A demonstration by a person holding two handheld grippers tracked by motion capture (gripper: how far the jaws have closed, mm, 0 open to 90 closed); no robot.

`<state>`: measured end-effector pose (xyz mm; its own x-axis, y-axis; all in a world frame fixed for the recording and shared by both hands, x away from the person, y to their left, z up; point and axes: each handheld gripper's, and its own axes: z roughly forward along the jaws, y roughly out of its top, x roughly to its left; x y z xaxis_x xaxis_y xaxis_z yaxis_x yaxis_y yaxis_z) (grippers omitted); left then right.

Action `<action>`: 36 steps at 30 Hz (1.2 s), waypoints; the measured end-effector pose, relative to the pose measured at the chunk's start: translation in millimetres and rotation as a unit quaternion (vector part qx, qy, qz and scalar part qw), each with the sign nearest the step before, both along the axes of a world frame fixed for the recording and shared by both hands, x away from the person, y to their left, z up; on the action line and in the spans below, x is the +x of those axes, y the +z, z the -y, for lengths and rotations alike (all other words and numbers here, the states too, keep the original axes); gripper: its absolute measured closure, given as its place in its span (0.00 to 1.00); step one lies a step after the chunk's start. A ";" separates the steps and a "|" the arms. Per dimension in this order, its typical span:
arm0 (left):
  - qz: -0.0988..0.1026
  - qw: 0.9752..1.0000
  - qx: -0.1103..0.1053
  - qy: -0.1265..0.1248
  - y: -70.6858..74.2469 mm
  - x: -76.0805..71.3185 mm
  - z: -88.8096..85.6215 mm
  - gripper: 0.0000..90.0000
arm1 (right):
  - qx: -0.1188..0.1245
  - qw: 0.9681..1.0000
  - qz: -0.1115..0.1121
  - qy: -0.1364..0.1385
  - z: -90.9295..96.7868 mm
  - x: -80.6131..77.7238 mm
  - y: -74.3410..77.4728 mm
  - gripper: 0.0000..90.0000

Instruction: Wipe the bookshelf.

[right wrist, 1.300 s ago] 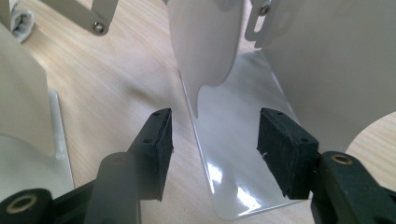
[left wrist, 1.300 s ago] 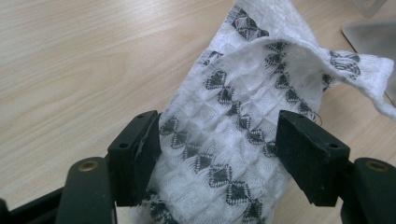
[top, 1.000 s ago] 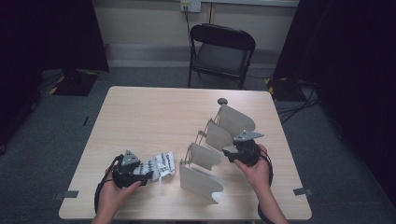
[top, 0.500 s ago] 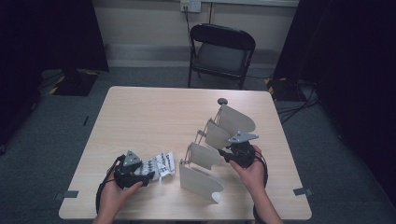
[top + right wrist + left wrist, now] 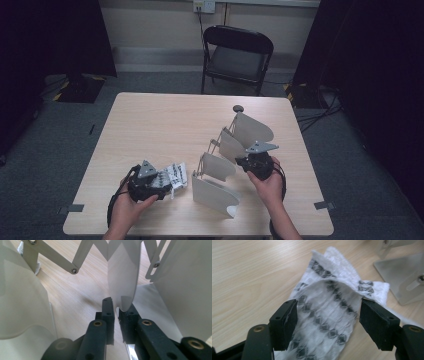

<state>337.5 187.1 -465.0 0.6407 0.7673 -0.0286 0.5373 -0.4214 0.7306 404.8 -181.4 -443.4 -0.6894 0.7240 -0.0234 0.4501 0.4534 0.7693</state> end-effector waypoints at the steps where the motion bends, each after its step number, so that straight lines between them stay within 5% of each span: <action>1: 0.000 1.000 0.001 -0.004 1.1 -0.3 2.4 0.34 | -0.001 1.000 0.000 0.001 -0.4 -0.2 0.1 0.94; 20: 0.003 0.999 -0.003 -0.046 4.6 -3.4 40.0 0.33 | -0.005 1.000 -0.001 0.018 -6.3 -3.1 1.2 0.99; 36: 0.006 0.999 -0.007 -0.040 3.9 -14.0 47.1 0.38 | -0.004 1.000 -0.002 0.015 -13.0 -6.2 0.7 0.98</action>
<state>323.5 140.1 -461.2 0.7002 0.7132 -0.0317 0.4940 -0.4520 0.7427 398.6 -168.5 -442.7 -0.7106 0.7032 -0.0251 0.4403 0.4721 0.7637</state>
